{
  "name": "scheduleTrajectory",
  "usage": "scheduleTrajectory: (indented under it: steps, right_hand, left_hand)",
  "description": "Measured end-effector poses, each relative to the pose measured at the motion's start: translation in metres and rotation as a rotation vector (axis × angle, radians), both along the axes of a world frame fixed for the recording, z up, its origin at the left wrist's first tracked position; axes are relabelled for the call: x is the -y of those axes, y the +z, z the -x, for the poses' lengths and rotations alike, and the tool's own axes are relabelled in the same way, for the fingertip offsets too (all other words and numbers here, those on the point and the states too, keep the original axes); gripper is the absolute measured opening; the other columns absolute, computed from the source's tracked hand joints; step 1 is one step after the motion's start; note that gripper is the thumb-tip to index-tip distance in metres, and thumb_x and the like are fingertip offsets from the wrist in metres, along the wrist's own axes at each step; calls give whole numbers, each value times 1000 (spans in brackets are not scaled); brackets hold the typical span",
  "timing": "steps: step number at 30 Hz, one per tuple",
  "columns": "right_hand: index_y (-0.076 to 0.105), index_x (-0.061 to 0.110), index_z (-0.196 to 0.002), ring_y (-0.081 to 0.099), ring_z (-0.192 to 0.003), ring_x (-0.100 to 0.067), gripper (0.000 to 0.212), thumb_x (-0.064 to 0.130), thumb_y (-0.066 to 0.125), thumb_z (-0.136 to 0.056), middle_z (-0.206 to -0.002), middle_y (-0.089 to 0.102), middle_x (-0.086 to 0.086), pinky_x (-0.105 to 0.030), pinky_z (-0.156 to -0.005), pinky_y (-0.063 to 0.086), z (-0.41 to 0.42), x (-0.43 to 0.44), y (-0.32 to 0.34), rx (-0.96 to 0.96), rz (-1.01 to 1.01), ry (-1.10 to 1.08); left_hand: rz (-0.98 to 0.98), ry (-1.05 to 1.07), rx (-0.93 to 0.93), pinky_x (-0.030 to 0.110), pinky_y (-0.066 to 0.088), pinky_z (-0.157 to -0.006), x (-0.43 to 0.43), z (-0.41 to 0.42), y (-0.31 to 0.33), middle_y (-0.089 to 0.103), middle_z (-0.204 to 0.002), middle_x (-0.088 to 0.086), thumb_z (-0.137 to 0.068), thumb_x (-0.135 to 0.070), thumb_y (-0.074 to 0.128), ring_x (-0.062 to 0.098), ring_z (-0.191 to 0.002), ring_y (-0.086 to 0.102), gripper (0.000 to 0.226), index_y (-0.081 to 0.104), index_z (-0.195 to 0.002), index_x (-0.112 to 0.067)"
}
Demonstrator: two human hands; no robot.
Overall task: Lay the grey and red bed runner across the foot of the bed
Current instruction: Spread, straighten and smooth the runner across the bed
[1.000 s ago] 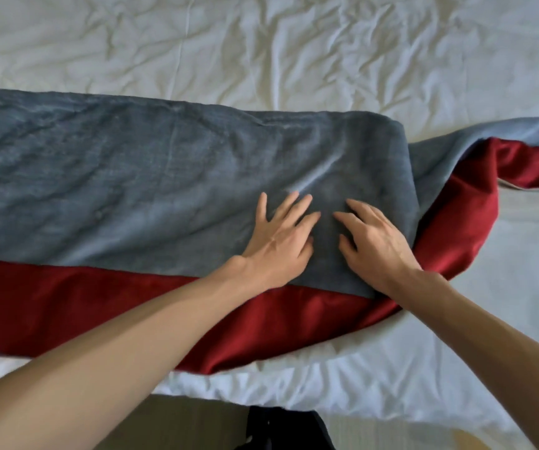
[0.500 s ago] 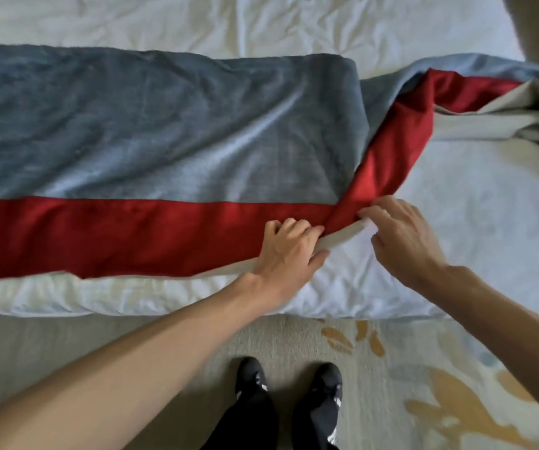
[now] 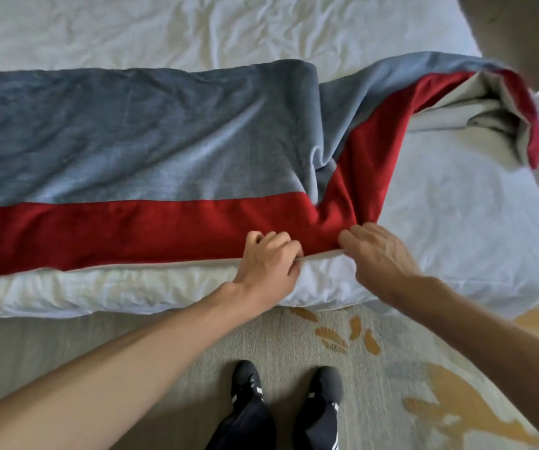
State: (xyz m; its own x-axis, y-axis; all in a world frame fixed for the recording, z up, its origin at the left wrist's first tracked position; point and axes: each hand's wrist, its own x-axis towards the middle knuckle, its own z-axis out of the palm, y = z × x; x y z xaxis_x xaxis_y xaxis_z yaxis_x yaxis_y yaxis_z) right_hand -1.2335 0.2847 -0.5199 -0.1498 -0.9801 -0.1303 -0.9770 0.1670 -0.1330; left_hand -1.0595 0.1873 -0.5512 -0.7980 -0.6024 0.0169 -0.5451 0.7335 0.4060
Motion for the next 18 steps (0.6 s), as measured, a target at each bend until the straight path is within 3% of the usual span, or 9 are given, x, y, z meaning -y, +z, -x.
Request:
scheduleTrajectory:
  steps: [2, 6, 8, 12, 18]
  right_hand:
    - [56, 12, -74, 52, -60, -25, 39, -11, 70, -46, -64, 54, -2, -26, -56, 33, -8, -18, -6, 43, -71, 25]
    - [57, 17, -93, 53, -85, -22, 8, 17, 59, -85, -87, 57, 1, -30, -76, 42, -8, -27, -16, 110, -147, 46]
    - [61, 16, -97, 52, -90, -22, 15, 27, 53, -90, -92, 58, -1, -33, -78, 44, -1, -23, -13, 229, -70, -39]
    - [64, 11, -111, 54, -98, -28, 25, 21, 54, -90, -103, 60, -8, -38, -87, 44, 21, -9, -4, 280, 118, -150]
    - [57, 8, -121, 45, -121, -29, 36, 22, 50, -88, -123, 55, -13, -33, -106, 28, 64, 3, 2, 109, 44, -113]
  left_hand:
    - [-4, -58, 50, 38, 33, -77, -7, -5, -3, 61, -77, -5, -78, -22, 60, 19, -72, 55, 6, 62, -75, -17]
    - [18, -46, 117, 38, 33, -82, -9, -2, -4, 62, -84, -6, -84, -37, 56, 17, -81, 54, 19, 64, -83, -20]
    - [46, -8, 83, 40, 34, -83, -6, 8, -1, 62, -89, -4, -84, -38, 58, 19, -86, 55, 20, 66, -89, -20]
    - [84, 24, 64, 40, 34, -88, 3, 42, 9, 61, -103, -2, -86, -37, 55, 20, -99, 55, 28, 61, -107, -20]
    - [146, 54, 93, 42, 36, -88, 21, 93, 23, 60, -109, 3, -87, -34, 56, 26, -104, 54, 36, 55, -117, -15]
